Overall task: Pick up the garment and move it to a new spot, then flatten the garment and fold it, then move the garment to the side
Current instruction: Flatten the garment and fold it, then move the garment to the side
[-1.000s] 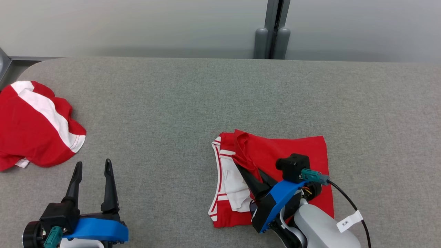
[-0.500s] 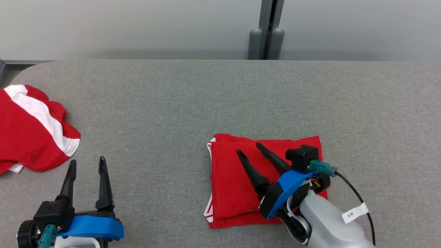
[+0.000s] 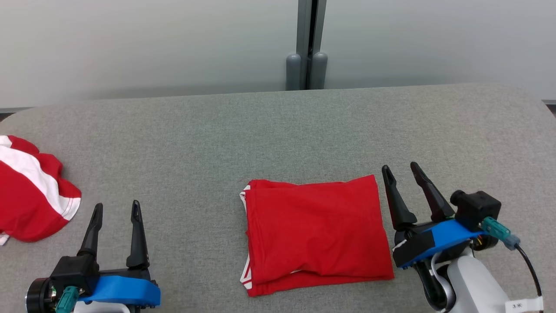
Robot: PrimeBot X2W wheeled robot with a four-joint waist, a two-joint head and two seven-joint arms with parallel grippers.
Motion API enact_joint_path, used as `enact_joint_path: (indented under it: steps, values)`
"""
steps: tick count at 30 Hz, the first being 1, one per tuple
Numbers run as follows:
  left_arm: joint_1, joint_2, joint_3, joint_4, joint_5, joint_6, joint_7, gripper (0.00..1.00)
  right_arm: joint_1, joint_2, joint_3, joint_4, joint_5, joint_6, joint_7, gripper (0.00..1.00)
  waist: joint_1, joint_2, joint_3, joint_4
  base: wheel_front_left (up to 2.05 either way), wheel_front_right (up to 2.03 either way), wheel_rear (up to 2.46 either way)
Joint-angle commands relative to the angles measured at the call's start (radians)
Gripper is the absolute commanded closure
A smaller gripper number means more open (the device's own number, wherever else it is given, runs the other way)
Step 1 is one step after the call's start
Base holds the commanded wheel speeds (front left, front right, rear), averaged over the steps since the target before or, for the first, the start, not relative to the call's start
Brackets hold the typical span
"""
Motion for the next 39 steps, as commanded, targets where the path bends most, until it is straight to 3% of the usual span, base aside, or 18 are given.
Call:
enact_joint_path:
  steps: [1,9,18,39]
  values:
    - [0.002,0.002,0.001,-0.005,0.004,-0.002,-0.003,0.00,0.024,0.007,-0.014,-0.019,-0.013,0.000,-0.005,0.00,0.0000,0.0000,-0.011,-0.010,0.00,0.00,0.00]
    - [0.023,-0.001,-0.007,-0.001,0.018,-0.002,-0.003,0.00,0.170,0.029,-0.113,-0.138,-0.132,0.000,-0.005,0.00,0.0000,0.0000,-0.056,-0.016,0.00,0.00,0.00]
    - [0.074,0.005,-0.005,0.003,0.029,-0.001,-0.003,0.00,0.288,0.044,-0.180,-0.189,-0.184,0.000,-0.005,0.00,0.0000,0.0000,-0.102,0.001,0.00,0.00,0.00]
    - [0.096,0.011,-0.026,0.020,0.022,0.012,-0.003,0.00,0.324,0.047,-0.169,-0.166,-0.179,0.000,-0.005,0.00,0.0000,0.0000,-0.122,0.023,0.00,0.00,0.00]
